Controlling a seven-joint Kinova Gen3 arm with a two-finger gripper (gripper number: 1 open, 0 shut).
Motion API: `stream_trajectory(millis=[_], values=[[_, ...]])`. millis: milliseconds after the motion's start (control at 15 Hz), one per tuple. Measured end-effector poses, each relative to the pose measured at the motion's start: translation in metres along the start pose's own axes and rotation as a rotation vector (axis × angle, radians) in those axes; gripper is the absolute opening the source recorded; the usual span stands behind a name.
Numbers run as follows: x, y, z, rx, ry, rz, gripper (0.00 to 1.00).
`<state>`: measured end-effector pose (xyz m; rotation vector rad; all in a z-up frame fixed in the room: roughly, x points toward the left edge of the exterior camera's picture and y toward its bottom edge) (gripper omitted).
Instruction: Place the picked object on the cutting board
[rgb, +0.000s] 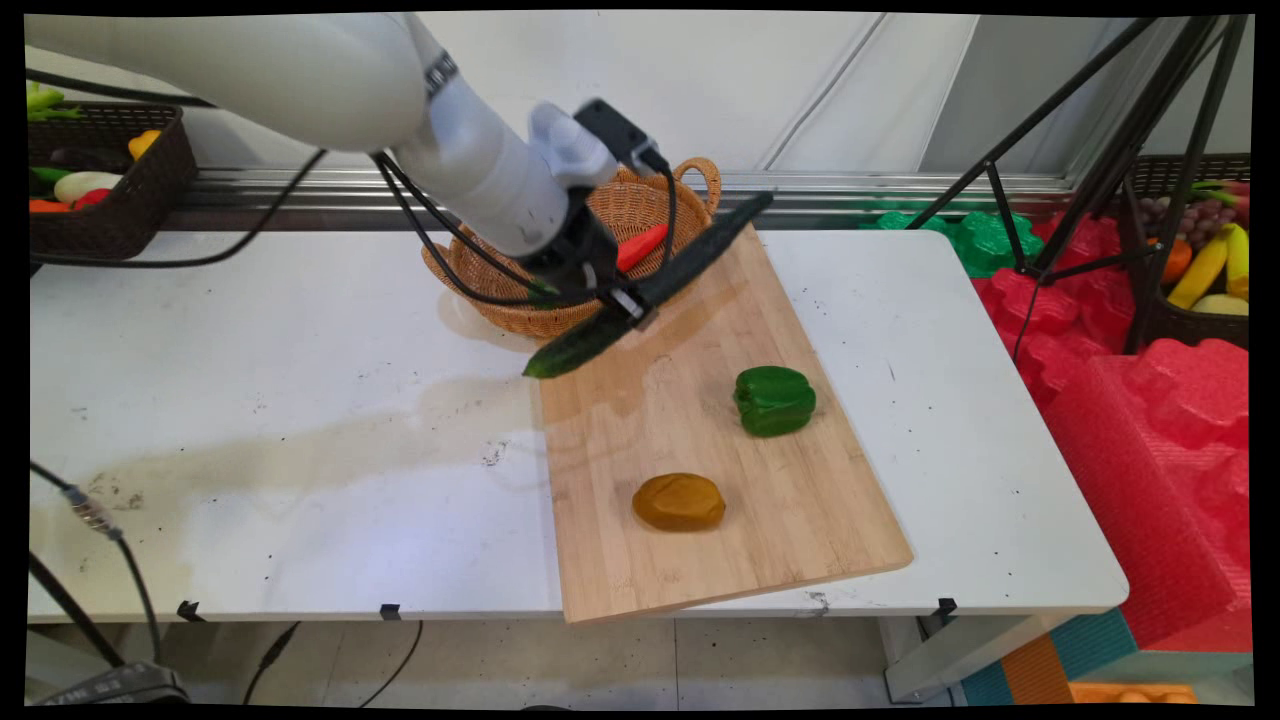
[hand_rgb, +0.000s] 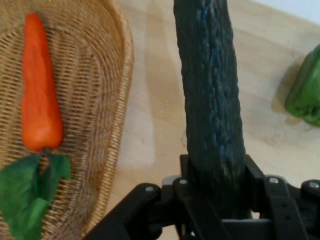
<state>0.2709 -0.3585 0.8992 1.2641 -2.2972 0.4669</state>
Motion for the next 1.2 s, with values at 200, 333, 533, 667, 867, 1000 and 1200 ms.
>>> stream_trajectory(millis=[200, 333, 533, 667, 867, 1000, 1200], values=[[-0.003, 0.003, 0.028, -0.006, -0.055, 0.014, 0.0], [-0.006, 0.004, 0.045, -0.012, -0.087, 0.026, 0.0], [-0.009, 0.006, 0.065, -0.022, -0.117, 0.036, 0.0], [-0.012, 0.007, 0.079, -0.031, -0.135, 0.045, 0.0], [-0.015, 0.009, 0.093, -0.04, -0.155, 0.056, 1.0], [-0.016, 0.01, 0.098, -0.044, -0.163, 0.063, 1.0], [-0.016, 0.01, 0.101, -0.045, -0.164, 0.077, 1.0]])
